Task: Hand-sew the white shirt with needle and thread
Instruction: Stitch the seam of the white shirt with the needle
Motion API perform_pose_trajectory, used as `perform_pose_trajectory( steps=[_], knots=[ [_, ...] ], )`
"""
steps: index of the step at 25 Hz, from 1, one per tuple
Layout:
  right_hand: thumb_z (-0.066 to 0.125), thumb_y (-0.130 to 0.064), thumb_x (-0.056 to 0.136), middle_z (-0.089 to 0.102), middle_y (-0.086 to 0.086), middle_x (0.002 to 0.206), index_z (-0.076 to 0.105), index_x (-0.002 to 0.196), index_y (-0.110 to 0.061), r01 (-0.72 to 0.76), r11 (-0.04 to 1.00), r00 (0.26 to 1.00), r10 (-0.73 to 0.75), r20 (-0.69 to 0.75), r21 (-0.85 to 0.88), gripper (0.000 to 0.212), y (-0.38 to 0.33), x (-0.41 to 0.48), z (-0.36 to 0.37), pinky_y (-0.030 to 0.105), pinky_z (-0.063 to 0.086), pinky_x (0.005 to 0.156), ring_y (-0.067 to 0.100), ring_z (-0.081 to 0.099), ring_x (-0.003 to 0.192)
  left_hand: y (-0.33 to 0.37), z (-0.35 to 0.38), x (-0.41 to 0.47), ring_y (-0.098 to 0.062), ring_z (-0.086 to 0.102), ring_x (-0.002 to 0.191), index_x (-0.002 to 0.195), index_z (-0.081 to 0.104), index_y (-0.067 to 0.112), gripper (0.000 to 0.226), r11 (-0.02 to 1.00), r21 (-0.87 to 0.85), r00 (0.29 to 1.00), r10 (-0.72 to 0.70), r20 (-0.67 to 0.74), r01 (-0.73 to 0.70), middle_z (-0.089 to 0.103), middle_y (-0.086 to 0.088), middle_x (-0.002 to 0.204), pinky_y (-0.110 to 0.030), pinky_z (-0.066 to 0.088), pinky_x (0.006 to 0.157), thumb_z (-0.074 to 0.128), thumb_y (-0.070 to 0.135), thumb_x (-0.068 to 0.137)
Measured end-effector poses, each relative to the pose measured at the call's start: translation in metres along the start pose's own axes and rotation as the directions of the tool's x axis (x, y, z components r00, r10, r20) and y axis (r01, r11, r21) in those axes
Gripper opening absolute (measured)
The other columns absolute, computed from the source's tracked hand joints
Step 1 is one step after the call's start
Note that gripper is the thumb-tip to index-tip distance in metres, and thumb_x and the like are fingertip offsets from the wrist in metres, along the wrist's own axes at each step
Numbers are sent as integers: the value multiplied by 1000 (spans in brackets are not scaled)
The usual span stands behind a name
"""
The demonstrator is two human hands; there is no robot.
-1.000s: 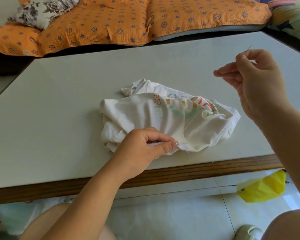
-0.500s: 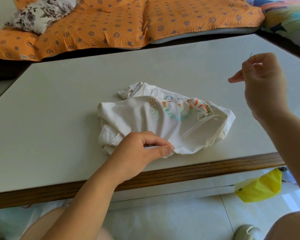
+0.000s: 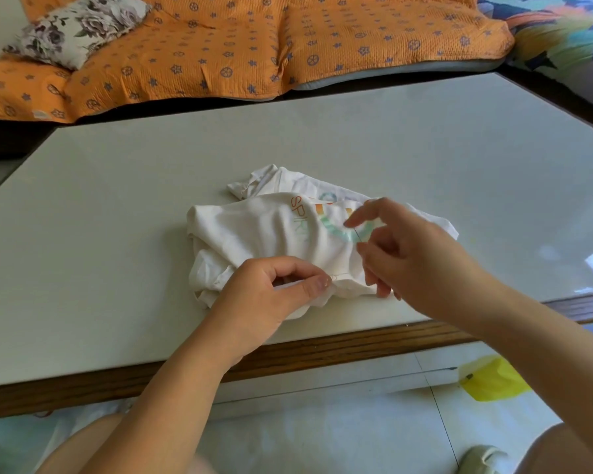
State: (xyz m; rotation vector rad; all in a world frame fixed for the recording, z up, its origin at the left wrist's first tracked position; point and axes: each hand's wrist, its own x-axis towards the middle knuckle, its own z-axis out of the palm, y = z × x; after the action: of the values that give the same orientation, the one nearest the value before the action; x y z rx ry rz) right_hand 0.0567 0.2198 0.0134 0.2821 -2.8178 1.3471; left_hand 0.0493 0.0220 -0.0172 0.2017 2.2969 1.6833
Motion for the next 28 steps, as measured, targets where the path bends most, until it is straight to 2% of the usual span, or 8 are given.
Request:
perform_pose_trajectory(
  steps=[4, 6, 8, 11, 15, 19, 24, 28],
  knots=[
    [48, -13, 93, 56, -18, 78, 67, 95, -30, 100, 980, 994, -91, 58, -173, 25, 3, -6, 8, 7, 39, 65, -8, 53, 75, -2, 0, 2, -7, 69, 86, 85, 78, 31, 23, 996, -85, 999, -1, -37, -2, 76, 5, 86, -17, 51, 82, 70, 46, 69],
    [58, -22, 88, 52, -17, 81, 69, 93, -25, 173, 966, 985, -168, 42, -190, 13, 5, -8, 13, 6, 38, 66, -4, 53, 75, -2, 1, 3, -9, 69, 88, 85, 79, 29, 23, 994, -107, 999, 0, -42, -4, 77, 3, 87, -23, 52, 86, 70, 44, 70],
    [64, -33, 85, 52, -14, 80, 69, 88, -24, 206, 952, 978, -205, 31, -227, 11, 9, -7, 17, 10, 41, 65, 4, 54, 73, -1, 2, 3, -12, 70, 90, 87, 79, 27, 24, 993, -117, 1000, -2, -29, -1, 77, 2, 88, -26, 52, 88, 71, 43, 70],
    [66, -27, 88, 54, -11, 79, 67, 79, -23, 193, 954, 980, -199, -6, -228, 10, 12, -2, 12, 11, 39, 67, 5, 53, 76, 1, 1, 2, -15, 71, 93, 90, 79, 25, 27, 992, -122, 1000, -17, -7, 16, 77, 2, 90, -24, 53, 87, 74, 40, 67],
    [64, -27, 87, 54, -14, 78, 65, 78, -24, 201, 954, 980, -196, 45, -224, 10, 8, -3, 2, 7, 36, 66, -3, 50, 75, 2, -2, 1, -19, 70, 93, 88, 79, 30, 26, 996, -89, 1000, 7, -19, -9, 77, 2, 89, -25, 54, 85, 76, 42, 65],
    [63, -30, 88, 55, -15, 76, 66, 78, -23, 154, 958, 985, -130, 114, -243, 12, 7, -5, -3, 7, 36, 65, -4, 51, 74, 3, 0, 0, -23, 68, 93, 85, 78, 36, 23, 999, -22, 999, 45, -19, -45, 76, 0, 88, -24, 54, 81, 73, 46, 65],
    [65, -35, 86, 56, -21, 65, 68, 71, -26, -10, 1000, 999, 11, 34, -15, 18, 0, -3, 1, 8, 37, 60, -1, 50, 62, 2, 1, -1, -30, 66, 93, 84, 77, 38, 23, 997, 8, 997, 74, -25, -74, 74, -5, 89, -36, 55, 85, 72, 48, 65],
    [70, -33, 84, 59, -18, 61, 71, 74, -25, -55, 998, 997, 55, 52, -3, 13, -3, -3, 8, 8, 39, 57, -4, 52, 60, 2, 1, -1, -25, 66, 89, 85, 77, 37, 13, 997, 26, 997, 75, -18, -75, 74, 1, 85, -24, 54, 77, 75, 42, 73]
  ],
)
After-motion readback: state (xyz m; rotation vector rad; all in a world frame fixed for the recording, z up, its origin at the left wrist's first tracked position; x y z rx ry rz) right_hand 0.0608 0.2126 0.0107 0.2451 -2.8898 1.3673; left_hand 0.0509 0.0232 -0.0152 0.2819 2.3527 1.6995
